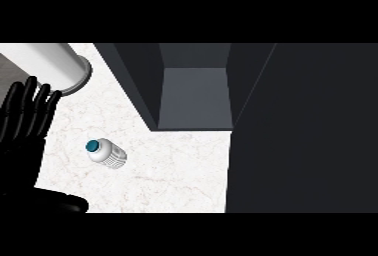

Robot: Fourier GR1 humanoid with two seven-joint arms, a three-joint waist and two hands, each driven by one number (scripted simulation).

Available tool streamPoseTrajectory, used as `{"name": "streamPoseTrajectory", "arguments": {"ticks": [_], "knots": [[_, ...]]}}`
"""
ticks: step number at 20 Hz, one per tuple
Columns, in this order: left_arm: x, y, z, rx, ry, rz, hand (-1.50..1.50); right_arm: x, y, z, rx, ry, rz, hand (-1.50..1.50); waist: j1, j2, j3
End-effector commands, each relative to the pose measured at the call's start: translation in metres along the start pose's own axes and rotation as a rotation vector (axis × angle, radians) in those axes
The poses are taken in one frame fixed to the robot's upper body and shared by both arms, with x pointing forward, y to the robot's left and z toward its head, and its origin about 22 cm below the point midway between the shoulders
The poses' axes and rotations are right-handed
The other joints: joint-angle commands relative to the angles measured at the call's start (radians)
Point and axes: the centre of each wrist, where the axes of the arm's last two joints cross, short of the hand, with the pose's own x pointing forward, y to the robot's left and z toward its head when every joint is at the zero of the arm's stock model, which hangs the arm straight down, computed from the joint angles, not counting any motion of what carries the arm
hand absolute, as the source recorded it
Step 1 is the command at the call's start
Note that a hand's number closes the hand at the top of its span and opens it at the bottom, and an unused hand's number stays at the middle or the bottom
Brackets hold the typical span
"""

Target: Pick up the bottled water, place it into the cabinet and close the cabinet

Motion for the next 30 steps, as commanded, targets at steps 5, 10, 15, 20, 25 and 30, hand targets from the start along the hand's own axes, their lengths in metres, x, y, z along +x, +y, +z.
{"name": "streamPoseTrajectory", "arguments": {"ticks": [5, 10, 15, 20, 25, 30], "knots": [[0.015, 0.023, 0.023, 0.029, 0.088, 0.051, -1.50, 0.044, 0.022, 0.039, 0.098, 0.045, -0.081, -1.50, 0.003, 0.001, 0.000], [0.032, 0.016, 0.046, 0.039, 0.155, -0.016, -1.50, 0.063, 0.027, 0.055, 0.097, 0.036, -0.080, -1.50, 0.004, 0.000, 0.000], [0.009, 0.034, 0.035, 0.084, 0.233, -0.061, -1.50, 0.079, 0.038, 0.067, 0.070, 0.045, -0.103, -1.50, -0.007, 0.001, -0.001], [-0.030, 0.052, 0.043, 0.113, 0.285, -0.041, -1.50, 0.067, 0.039, 0.076, 0.119, 0.051, -0.091, -1.50, -0.011, 0.001, -0.001], [-0.062, 0.058, 0.055, 0.096, 0.362, -0.020, -1.50, 0.063, 0.029, 0.075, 0.114, 0.050, -0.084, -1.50, -0.004, 0.004, -0.001], [-0.110, 0.055, 0.061, 0.115, 0.460, 0.054, -1.50, 0.080, 0.032, 0.088, 0.115, 0.051, -0.090, -1.50, -0.026, 0.002, -0.002]]}}
